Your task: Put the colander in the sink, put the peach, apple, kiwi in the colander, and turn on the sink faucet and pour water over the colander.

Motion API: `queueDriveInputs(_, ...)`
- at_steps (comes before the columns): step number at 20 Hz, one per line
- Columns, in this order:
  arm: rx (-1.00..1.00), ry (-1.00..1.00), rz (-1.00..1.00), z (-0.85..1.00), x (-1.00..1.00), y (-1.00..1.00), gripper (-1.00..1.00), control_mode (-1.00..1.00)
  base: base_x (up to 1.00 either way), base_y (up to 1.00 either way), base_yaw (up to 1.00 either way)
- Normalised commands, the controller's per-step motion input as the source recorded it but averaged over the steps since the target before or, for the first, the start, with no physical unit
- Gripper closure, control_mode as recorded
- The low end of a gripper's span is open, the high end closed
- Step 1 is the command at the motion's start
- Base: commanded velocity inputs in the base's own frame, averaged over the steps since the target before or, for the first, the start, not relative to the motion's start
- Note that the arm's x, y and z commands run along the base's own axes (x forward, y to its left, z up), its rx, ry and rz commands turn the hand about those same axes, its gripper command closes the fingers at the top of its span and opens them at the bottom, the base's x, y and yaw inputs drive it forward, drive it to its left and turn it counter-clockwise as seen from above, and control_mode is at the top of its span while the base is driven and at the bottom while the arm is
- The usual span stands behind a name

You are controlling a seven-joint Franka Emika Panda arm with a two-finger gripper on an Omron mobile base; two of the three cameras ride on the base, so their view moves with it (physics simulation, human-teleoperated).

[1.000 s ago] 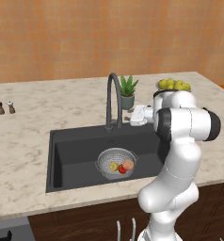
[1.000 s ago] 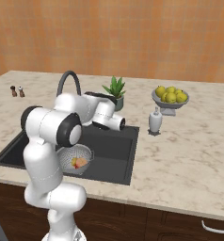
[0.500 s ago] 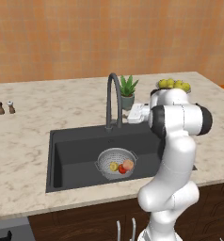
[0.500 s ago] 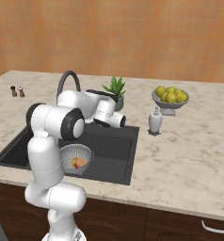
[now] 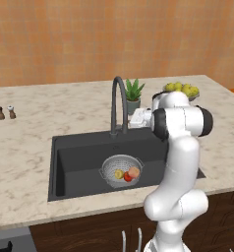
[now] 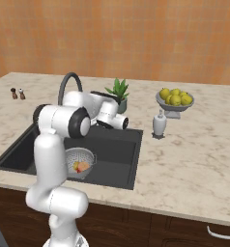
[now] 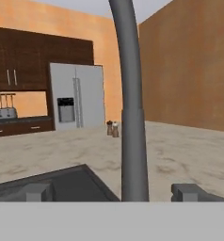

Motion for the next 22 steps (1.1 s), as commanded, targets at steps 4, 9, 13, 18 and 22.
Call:
queueDriveInputs(4,0.01,0.0,0.0,-0.26,0.4,0.0,-1.0,-1.0,0.0,0.0,0.0)
queueDriveInputs(9,0.04,0.01,0.0,-0.26,0.4,0.0,-1.0,-1.0,0.0,0.0,0.0)
queueDriveInputs(13,0.09,0.01,0.0,-0.18,0.41,0.0,-1.0,-1.0,0.0,0.0,0.0)
queueDriveInputs(18,0.05,0.01,0.0,-0.11,0.45,0.0,-1.0,-1.0,0.0,0.0,0.0)
queueDriveInputs(22,0.0,0.0,0.0,-0.02,0.24,0.05,-1.0,-1.0,0.0,0.0,0.0)
